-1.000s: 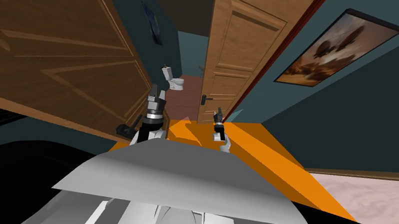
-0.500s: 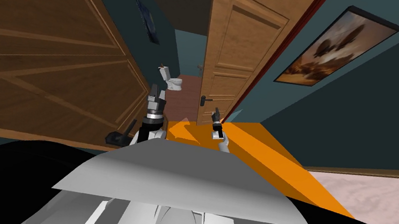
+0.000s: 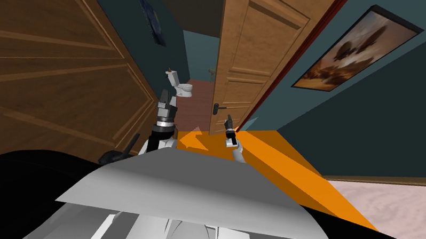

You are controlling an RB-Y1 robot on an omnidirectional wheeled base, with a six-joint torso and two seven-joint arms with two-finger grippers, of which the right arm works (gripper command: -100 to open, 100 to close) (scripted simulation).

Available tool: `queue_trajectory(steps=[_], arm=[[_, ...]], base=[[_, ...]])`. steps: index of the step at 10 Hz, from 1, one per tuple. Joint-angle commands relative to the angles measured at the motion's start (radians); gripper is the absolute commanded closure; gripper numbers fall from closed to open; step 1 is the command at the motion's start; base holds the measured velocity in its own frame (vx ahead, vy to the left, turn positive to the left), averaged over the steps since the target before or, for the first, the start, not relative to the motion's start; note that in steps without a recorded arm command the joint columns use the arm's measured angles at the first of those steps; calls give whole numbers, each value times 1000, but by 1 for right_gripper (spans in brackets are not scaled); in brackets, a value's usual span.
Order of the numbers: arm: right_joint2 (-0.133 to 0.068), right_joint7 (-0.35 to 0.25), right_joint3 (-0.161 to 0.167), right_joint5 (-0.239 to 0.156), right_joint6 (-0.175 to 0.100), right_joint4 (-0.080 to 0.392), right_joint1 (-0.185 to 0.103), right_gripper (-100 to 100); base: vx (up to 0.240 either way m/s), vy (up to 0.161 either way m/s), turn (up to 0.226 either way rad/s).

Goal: Pull the door open

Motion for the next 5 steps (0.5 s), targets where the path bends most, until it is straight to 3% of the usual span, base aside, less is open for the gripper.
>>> queue_trajectory(steps=[1, 5], arm=[[2, -6, 4, 4, 4, 42, -27, -100], [4, -21, 15, 12, 7, 140, -89, -100]], base=[[92, 48, -50], [93, 41, -58]])
